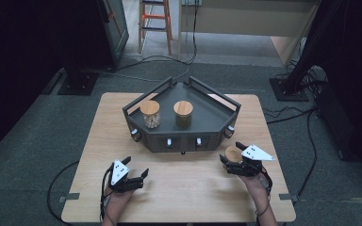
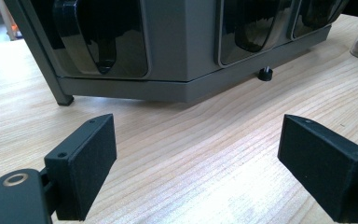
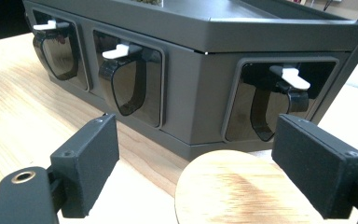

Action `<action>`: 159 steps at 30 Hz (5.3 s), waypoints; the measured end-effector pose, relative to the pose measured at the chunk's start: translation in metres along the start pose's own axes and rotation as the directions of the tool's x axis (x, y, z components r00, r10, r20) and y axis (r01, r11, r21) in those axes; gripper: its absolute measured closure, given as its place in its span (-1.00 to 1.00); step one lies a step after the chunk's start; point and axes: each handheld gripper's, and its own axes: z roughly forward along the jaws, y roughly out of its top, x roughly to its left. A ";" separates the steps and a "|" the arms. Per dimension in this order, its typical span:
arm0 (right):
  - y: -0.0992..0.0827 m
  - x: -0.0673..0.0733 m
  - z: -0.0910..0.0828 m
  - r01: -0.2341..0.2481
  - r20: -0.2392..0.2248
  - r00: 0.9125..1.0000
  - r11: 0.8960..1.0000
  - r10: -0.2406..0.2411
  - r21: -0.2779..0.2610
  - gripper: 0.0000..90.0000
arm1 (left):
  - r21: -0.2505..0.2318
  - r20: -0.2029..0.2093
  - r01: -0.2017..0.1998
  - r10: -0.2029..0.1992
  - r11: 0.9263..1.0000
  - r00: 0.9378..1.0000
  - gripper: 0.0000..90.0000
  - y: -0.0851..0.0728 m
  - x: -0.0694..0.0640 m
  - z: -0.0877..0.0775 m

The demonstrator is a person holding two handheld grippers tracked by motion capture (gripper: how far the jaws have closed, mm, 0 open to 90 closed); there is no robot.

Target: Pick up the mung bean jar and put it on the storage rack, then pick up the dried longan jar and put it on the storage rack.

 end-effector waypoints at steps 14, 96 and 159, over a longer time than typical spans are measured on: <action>-0.005 -0.003 0.000 -0.014 0.059 0.998 0.999 0.012 0.049 -0.68 | -0.001 -0.001 0.000 0.000 1.000 1.000 -0.75 0.000 0.000 0.000; 0.000 -0.002 0.035 -0.015 0.075 0.997 0.964 -0.006 0.267 -0.52 | -0.006 -0.003 0.003 -0.003 1.000 1.000 -0.75 -0.001 -0.001 0.000; 0.044 -0.007 0.016 -0.049 0.016 0.999 0.985 0.047 0.163 -0.44 | -0.006 -0.022 -0.016 0.016 1.000 1.000 -0.75 -0.001 -0.005 -0.001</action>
